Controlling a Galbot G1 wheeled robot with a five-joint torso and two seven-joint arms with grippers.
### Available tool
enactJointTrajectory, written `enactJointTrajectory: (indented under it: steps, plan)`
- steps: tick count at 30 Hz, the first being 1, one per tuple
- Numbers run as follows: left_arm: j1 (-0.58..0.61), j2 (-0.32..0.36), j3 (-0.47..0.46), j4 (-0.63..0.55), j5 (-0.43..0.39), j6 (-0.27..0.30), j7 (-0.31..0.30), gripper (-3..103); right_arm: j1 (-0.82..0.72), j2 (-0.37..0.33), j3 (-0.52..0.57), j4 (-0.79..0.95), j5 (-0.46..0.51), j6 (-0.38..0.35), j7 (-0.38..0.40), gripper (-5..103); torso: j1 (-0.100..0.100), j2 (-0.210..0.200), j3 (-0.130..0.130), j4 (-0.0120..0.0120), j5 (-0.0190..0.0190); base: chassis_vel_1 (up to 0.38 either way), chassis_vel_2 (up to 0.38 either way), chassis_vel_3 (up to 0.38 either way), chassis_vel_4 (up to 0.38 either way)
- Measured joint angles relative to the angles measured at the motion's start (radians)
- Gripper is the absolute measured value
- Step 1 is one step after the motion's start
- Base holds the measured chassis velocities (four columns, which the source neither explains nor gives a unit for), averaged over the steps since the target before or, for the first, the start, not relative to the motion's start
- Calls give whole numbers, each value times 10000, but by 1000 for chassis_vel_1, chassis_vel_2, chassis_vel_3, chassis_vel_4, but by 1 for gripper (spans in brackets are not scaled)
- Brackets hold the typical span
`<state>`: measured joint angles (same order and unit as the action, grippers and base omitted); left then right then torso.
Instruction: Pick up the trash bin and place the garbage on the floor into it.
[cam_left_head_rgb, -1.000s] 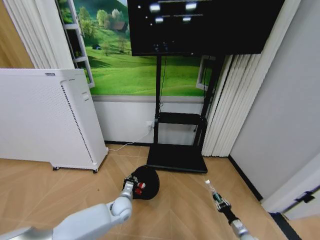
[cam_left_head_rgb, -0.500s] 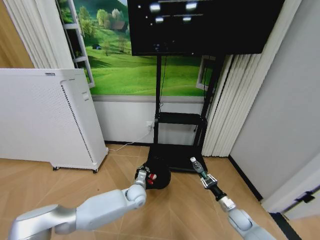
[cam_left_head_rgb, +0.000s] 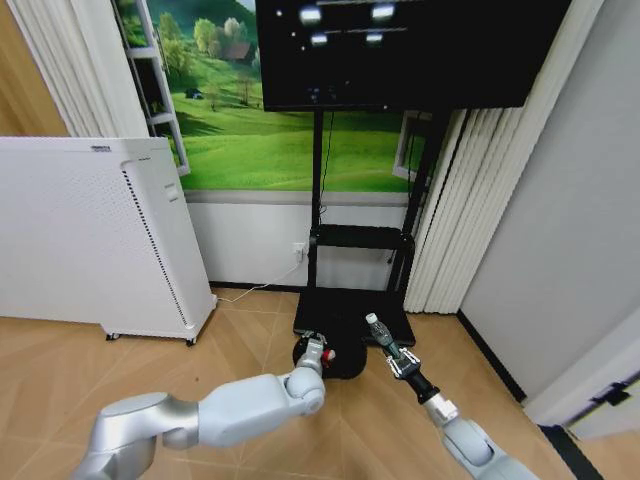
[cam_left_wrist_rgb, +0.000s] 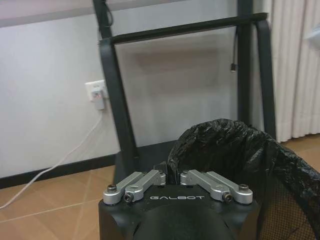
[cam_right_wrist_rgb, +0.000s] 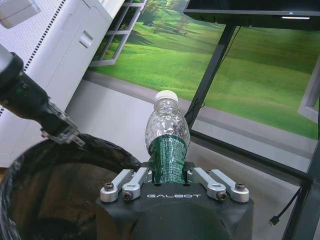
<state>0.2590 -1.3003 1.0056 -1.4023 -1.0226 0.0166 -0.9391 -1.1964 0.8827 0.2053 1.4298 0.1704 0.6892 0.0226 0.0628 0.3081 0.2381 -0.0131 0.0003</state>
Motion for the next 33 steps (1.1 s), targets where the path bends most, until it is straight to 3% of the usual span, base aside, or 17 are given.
enactJointTrajectory:
  steps: [6,15,17,20,21,27,29,30,32,33]
  plan:
    - [-7,-1185,263,621,-79,-36,-83,7,-153,114,83,-93,-12,110,-36,25,0,0,0,-2,0,0,0,0,0]
    - [-52,-1630,434,787,-198,-58,-183,7,-192,250,126,-312,-139,191,160,22,0,0,-1,2,-1,0,0,0,0]
    - [-52,-1670,441,787,-231,-58,-204,7,-190,260,131,-399,-159,216,204,27,0,0,0,1,-1,0,0,0,0]
    - [-33,-1688,460,721,-271,-59,-252,7,-242,279,182,-483,-86,228,297,43,0,0,0,1,-2,0,0,0,0]
    - [-33,-1688,460,721,-271,-59,-252,7,-242,279,182,-483,-86,228,297,43,0,0,0,1,-2,0,0,0,0]
    - [-8,-1801,462,793,-275,-69,-287,7,-310,318,236,-512,-72,287,343,71,0,2,-1,2,-2,0,0,0,0]
    - [-8,-1833,462,820,-275,-70,-290,7,-329,326,237,-498,-77,288,344,71,-1,2,-1,1,-3,0,0,0,0]
    - [-7,-1870,462,847,-275,-71,-294,7,-343,347,245,-475,-92,292,353,82,-1,2,0,0,-2,0,0,0,0]
    - [-15,-1880,462,848,-281,-71,-298,7,-348,357,263,-448,-98,292,397,82,-1,2,-1,0,-2,0,0,0,0]
    - [-29,-1878,461,849,-282,-70,-301,7,-346,363,290,-432,-99,292,496,87,-1,2,-1,0,-3,0,0,0,0]
